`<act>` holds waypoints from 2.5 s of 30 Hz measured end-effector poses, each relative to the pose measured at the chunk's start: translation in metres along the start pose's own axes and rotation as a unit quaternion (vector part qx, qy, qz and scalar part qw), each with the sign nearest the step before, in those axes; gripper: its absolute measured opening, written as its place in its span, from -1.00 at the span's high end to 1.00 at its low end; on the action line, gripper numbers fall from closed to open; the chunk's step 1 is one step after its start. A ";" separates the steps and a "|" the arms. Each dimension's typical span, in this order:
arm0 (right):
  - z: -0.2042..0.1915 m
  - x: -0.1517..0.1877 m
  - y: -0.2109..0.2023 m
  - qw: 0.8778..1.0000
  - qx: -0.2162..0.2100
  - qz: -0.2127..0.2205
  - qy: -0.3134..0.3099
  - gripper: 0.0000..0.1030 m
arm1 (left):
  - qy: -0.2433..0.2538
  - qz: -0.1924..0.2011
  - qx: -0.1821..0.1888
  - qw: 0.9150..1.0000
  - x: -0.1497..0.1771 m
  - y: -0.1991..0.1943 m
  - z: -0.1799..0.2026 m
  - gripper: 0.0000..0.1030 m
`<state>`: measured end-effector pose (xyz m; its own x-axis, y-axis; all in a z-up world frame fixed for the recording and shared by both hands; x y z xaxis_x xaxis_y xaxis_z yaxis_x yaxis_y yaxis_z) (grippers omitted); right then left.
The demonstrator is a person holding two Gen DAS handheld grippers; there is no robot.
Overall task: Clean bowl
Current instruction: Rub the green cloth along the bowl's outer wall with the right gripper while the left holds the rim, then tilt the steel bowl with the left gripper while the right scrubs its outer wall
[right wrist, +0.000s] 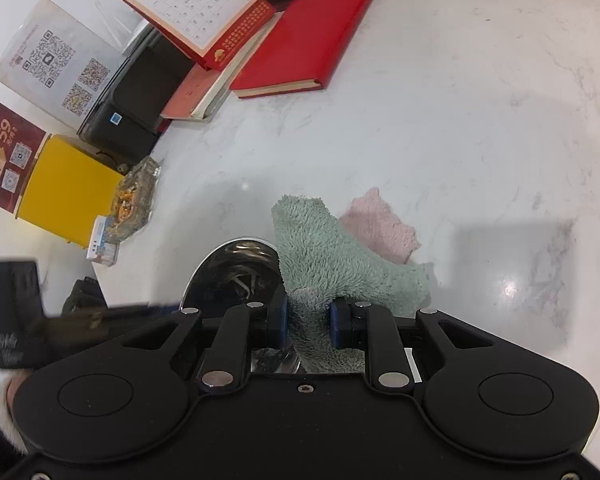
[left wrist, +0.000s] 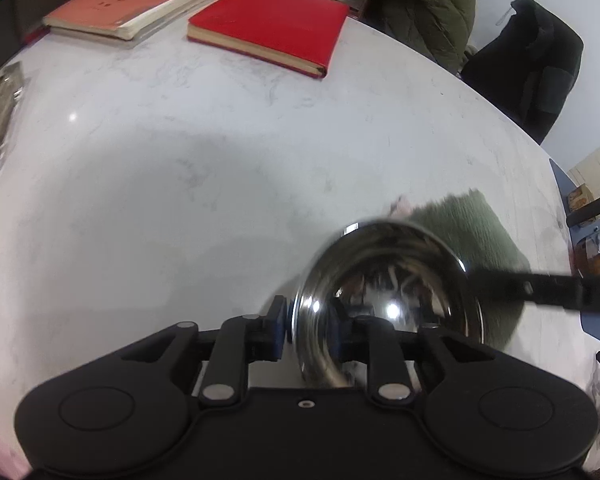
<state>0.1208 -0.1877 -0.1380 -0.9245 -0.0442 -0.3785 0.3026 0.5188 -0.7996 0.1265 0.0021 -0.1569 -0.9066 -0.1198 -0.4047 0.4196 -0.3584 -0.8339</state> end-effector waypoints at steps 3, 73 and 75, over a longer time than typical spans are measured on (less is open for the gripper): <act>-0.002 -0.001 0.002 1.000 0.004 -0.003 -0.004 0.62 | -0.007 -0.001 0.009 1.000 -0.001 0.009 -0.003 0.59; 0.012 -0.004 0.005 0.998 -0.027 0.002 0.064 0.62 | -0.002 -0.012 0.002 1.000 0.009 0.019 0.006 0.46; 0.013 -0.012 0.007 0.997 -0.036 0.006 0.069 0.62 | -0.002 -0.013 0.004 1.000 0.008 0.019 0.005 0.46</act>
<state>0.1373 -0.1946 -0.1451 -0.9454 0.0785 -0.3164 0.3016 0.5785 -0.7578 0.1267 -0.0102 -0.1741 -0.9169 -0.1138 -0.3825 0.3965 -0.3686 -0.8408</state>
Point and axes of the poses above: each gripper's, at about its wrist camera, not at the fingertips, and y roughly the way its jaws point, z to its right, x to its underside, the point moved 7 cm from there along y, roughly the way its jaws point, and after that the axes turned 6 degrees about x, right-handed, at the moved point
